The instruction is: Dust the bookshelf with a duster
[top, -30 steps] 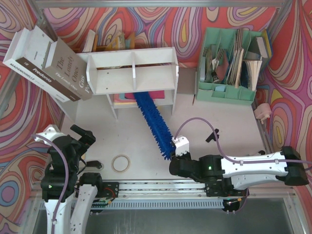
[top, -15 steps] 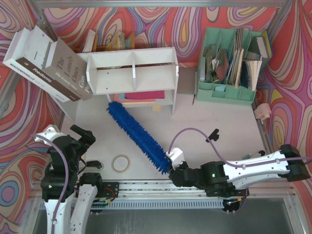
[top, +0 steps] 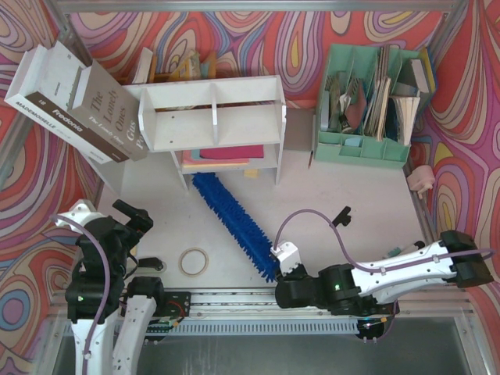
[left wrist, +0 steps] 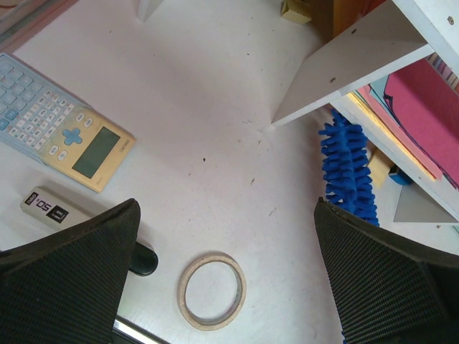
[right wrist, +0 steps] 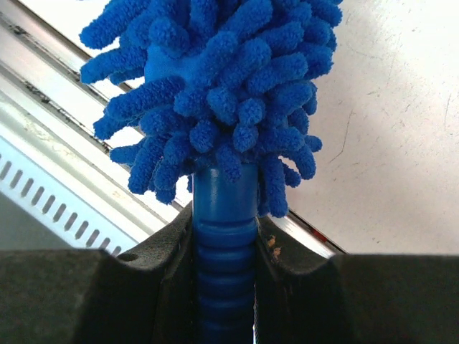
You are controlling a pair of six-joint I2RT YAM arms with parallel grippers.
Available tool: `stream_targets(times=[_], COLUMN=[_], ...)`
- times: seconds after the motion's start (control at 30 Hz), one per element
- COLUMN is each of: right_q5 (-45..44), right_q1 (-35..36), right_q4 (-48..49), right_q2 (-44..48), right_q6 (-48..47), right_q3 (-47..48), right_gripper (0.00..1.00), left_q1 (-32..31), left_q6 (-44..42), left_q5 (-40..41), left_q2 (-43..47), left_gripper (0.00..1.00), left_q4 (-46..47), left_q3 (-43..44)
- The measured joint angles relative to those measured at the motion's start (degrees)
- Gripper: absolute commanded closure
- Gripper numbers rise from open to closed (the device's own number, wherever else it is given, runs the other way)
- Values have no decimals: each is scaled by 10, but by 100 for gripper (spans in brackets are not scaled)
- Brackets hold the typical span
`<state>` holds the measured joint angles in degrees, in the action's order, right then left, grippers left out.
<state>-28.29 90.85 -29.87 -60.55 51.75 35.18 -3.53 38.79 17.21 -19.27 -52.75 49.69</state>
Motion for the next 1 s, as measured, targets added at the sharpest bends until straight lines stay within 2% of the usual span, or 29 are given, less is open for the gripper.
stream_targets(times=[0.37, 0.73, 1.0], right_q5=[-16, 5, 30], right_q1=[-6, -99, -129], right_q4=[18, 128, 190], right_q2=[-97, -204, -285], right_q6=[14, -31, -66], right_q3=[12, 97, 137], right_gripper=[100, 100, 100], left_q1=[0, 0, 0], left_q6=[0, 0, 0], left_q5=[0, 0, 0], left_q2=[-3, -4, -3], left_gripper=[2, 2, 2], left_q4=[0, 0, 0], left_q3=[0, 0, 0])
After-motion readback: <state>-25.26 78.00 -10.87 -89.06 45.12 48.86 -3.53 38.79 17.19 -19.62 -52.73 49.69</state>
